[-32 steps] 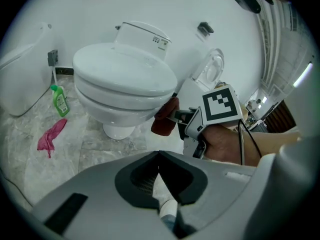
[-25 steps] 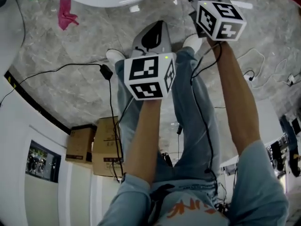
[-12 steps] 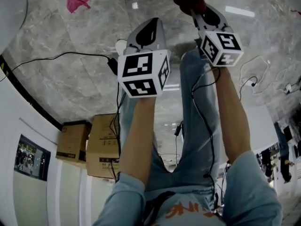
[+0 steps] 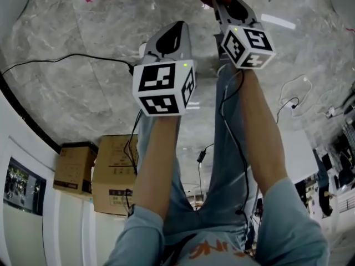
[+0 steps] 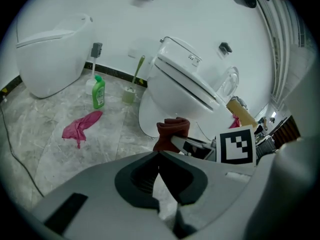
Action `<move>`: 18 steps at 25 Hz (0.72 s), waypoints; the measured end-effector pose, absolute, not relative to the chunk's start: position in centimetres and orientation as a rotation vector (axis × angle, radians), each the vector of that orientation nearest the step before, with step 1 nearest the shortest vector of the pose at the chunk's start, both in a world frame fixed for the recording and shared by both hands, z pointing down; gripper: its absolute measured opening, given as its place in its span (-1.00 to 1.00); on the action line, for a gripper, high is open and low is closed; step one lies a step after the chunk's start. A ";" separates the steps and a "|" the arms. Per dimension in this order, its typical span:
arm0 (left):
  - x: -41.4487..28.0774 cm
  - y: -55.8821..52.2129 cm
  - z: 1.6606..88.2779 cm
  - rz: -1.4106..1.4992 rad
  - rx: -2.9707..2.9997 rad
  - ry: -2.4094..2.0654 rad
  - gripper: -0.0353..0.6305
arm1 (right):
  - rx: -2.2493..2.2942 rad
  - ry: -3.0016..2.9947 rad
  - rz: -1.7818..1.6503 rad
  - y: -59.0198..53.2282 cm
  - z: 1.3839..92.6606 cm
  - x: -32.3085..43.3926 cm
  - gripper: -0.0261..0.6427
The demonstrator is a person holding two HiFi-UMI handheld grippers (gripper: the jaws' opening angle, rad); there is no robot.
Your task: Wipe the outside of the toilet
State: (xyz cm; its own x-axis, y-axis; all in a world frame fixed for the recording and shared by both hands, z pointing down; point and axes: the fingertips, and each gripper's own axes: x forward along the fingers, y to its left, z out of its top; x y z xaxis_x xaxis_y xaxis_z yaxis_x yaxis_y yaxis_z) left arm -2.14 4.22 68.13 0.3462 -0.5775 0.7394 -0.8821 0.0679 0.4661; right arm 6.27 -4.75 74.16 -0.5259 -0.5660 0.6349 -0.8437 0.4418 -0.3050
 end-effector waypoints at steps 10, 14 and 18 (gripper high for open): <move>-5.2 4.3 69.9 0.388 1.619 -1.331 -0.91 | 1.239 -2.270 0.852 -8.6 76.6 1.8 -0.71; -6.5 3.7 70.1 0.395 1.621 -1.327 -0.91 | 1.293 -2.248 0.863 -10.3 76.9 1.0 -0.71; -7.2 3.1 69.9 0.406 1.627 -1.321 -0.91 | 1.310 -2.200 0.821 -11.3 77.0 0.8 -0.71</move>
